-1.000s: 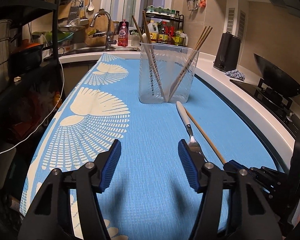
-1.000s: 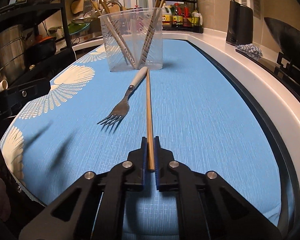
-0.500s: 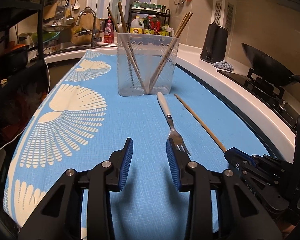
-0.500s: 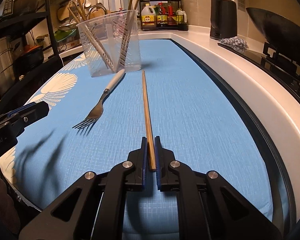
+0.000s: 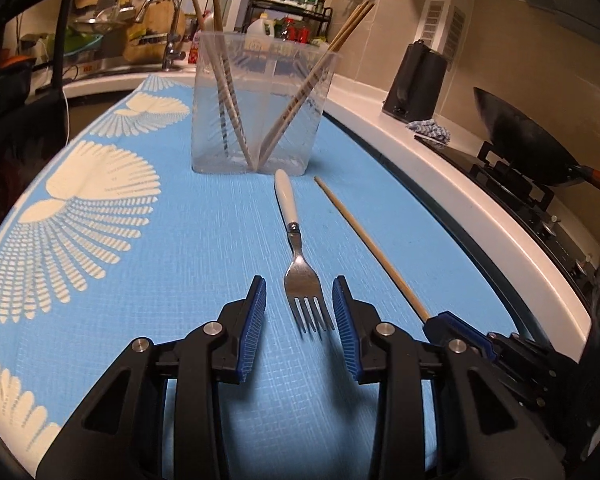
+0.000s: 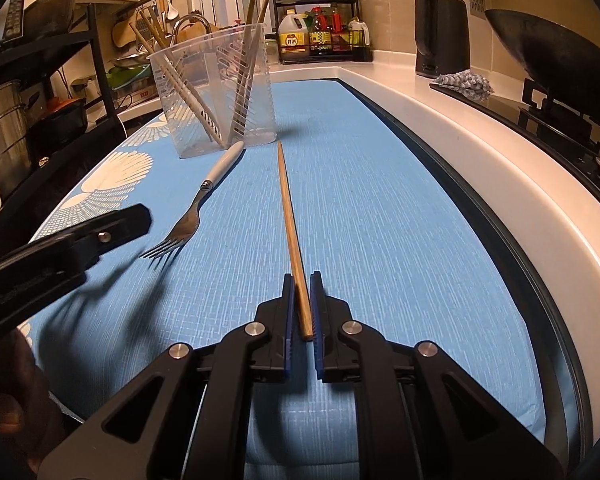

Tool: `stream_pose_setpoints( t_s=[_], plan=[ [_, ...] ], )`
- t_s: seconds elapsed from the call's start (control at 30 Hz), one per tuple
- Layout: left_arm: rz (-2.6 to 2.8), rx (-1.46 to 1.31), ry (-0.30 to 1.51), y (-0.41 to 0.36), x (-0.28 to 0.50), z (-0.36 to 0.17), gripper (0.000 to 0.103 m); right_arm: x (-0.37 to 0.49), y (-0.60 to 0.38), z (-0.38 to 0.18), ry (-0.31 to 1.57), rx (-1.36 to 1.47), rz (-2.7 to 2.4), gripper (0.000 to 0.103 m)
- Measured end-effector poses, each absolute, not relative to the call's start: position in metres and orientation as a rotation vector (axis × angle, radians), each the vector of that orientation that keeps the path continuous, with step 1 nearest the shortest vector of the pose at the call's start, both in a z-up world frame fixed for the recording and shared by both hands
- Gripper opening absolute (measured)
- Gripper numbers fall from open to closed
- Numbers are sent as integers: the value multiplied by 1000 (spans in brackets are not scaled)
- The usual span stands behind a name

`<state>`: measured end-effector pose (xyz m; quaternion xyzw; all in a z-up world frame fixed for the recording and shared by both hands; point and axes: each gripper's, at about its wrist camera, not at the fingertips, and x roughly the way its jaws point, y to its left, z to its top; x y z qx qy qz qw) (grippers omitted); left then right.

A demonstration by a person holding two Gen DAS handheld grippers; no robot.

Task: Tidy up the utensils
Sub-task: 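Grasp the last chopstick with the right tool while the left tool approaches the fork, then close the left tool on the white-handled fork while the right tool holds the chopstick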

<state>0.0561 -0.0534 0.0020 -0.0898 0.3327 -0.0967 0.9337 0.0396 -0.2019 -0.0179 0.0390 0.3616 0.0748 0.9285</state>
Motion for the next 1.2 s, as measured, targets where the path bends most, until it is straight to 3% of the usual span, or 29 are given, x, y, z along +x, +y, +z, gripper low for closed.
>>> stream_pose_setpoints(
  t_s=[0.3,0.43,0.83,1.2],
  plan=[
    [-136,-135,748,-74,67,-11,35,38,-203,-18,742,82,164,10],
    [-125,-98,744,-74,65,-10,22,37,-203,-17,746,81,166,10],
    [-80,-122,713,-10,24,-8,22,36,-196,-17,747,89,186,10],
    [-84,-71,607,-10,10,-20,22,33,-195,-20,718,91,199,10]
  ],
)
